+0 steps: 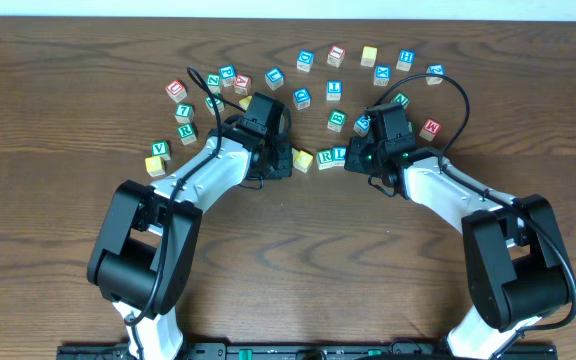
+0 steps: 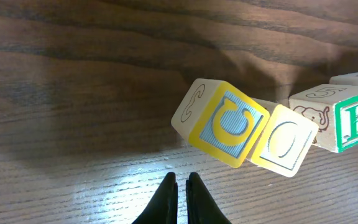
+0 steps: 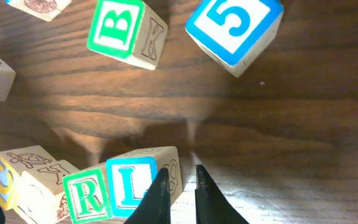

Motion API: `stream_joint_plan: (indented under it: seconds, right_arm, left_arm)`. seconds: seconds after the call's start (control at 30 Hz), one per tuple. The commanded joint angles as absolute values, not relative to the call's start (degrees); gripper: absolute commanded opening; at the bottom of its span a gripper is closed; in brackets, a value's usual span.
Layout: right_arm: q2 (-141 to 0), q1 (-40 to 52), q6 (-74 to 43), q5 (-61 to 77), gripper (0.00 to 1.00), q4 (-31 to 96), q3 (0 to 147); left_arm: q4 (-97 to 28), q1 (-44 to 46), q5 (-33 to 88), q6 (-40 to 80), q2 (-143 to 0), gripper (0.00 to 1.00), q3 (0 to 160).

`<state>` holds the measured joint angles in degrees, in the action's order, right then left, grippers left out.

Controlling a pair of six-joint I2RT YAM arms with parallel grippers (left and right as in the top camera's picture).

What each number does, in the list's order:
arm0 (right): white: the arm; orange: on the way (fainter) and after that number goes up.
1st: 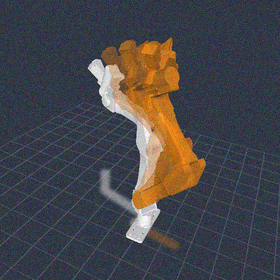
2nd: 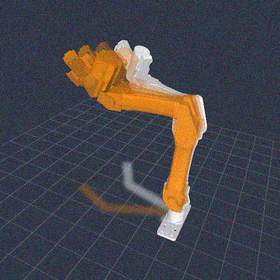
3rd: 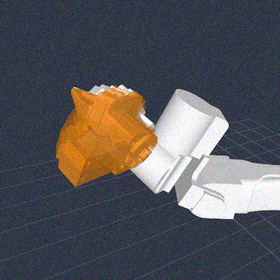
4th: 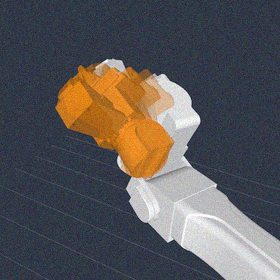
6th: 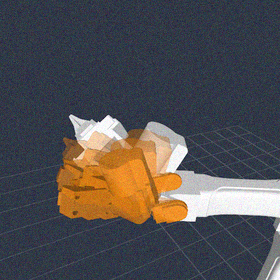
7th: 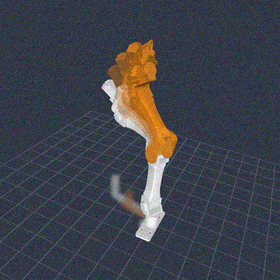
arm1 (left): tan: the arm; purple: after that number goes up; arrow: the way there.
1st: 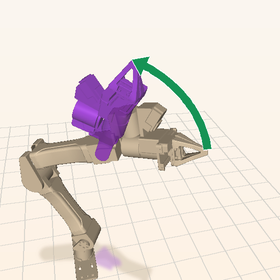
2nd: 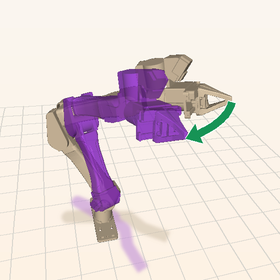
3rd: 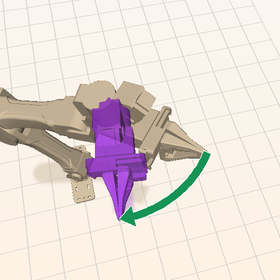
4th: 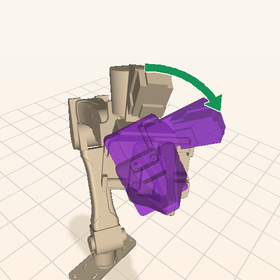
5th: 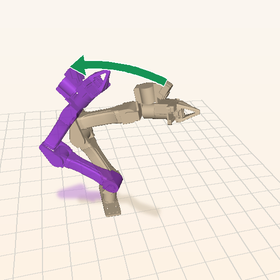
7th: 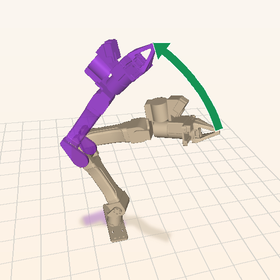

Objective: Spell out CORL

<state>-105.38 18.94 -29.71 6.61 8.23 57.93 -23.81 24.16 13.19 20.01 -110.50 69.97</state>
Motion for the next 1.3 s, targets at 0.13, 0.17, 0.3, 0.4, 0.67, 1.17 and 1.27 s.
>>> stream_joint_plan:
  seconds: [0.13, 0.17, 0.3, 0.4, 0.67, 1.17, 1.27]
  right_arm:
    - [-107.94, 19.07, -26.83, 8.64, 0.14, 4.75, 57.52]
    - [-108.14, 19.07, -26.61, 9.37, 0.14, 4.49, 57.52]
    - [-108.36, 19.07, -26.46, 9.61, 0.13, 4.45, 57.54]
    - [-108.36, 19.07, -26.06, 9.58, 0.12, 4.14, 57.54]
    - [-107.98, 18.59, -24.73, 8.93, 0.11, 4.99, 59.59]
    - [-106.10, 20.49, -23.86, 11.14, 0.17, 14.31, 72.71]
    - [-107.57, 22.41, -25.04, 10.74, 0.15, 10.92, 72.71]
  left_arm:
    - [-24.36, 24.29, 12.40, 19.07, -111.24, 0.07, 69.54]
    - [-24.40, 24.29, 12.40, 19.09, -111.24, 0.07, 69.54]
    - [-24.53, 24.29, 12.38, 19.07, -111.24, 0.07, 69.54]
    - [-24.03, 24.29, 12.38, 19.07, -111.24, 0.07, 69.54]
    - [-23.46, 24.25, 12.40, 17.58, -110.91, 0.07, 70.43]
    - [-33.50, 16.12, 12.38, 29.04, -101.91, 0.07, 70.96]
    - [-35.70, 14.59, 12.36, 32.77, -101.91, 0.07, 70.96]
